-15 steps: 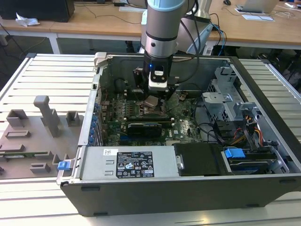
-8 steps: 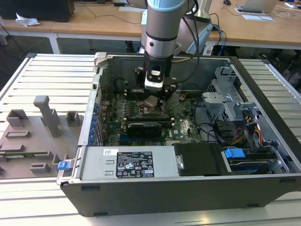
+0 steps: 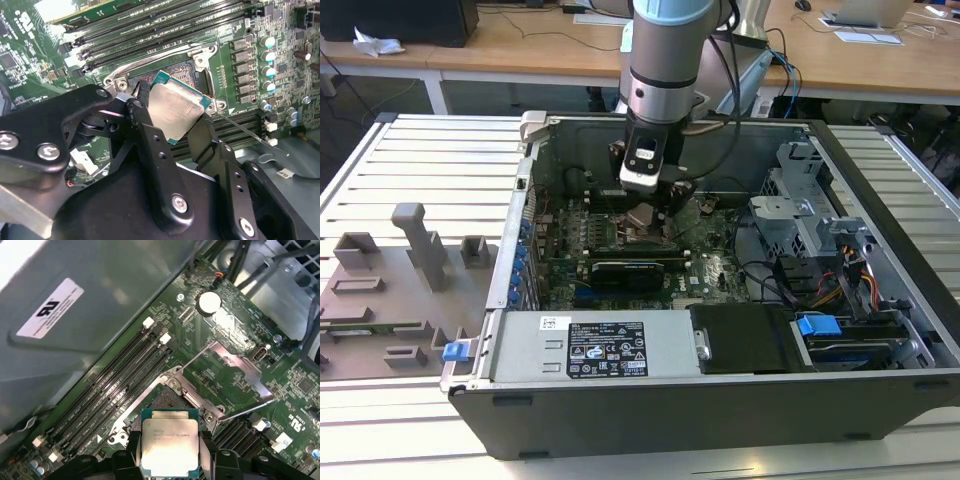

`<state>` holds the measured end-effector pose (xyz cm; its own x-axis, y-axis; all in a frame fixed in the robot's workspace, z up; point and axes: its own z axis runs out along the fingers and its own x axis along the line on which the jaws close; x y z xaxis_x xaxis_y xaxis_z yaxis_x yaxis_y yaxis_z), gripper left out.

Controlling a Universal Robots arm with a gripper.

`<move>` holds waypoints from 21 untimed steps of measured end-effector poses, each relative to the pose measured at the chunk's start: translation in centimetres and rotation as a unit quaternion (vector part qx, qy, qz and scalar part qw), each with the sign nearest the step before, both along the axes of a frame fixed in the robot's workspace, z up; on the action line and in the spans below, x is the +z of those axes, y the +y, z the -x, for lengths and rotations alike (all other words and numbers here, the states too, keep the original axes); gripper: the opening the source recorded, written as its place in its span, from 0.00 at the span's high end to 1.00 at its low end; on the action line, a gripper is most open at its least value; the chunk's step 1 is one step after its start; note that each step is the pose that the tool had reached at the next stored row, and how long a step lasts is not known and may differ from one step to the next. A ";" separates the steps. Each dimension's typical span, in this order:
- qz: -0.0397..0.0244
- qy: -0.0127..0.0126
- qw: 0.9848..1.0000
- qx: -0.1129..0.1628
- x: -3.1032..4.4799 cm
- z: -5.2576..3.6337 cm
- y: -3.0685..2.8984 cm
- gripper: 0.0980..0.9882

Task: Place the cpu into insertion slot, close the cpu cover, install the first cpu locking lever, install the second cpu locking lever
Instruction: 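Place the cpu into insertion slot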

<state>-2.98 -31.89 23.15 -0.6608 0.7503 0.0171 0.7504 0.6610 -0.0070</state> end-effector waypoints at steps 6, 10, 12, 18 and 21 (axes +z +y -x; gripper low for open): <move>0.000 0.000 0.999 -0.032 -0.04 0.00 0.00 0.50; 0.000 0.000 0.999 -0.048 -0.08 0.00 0.00 0.50; 0.000 0.000 0.999 -0.054 -0.09 0.00 0.00 0.50; 0.001 0.000 0.996 -0.086 -0.14 0.00 0.00 0.50; 0.001 0.000 0.995 -0.098 -0.17 0.03 0.00 0.50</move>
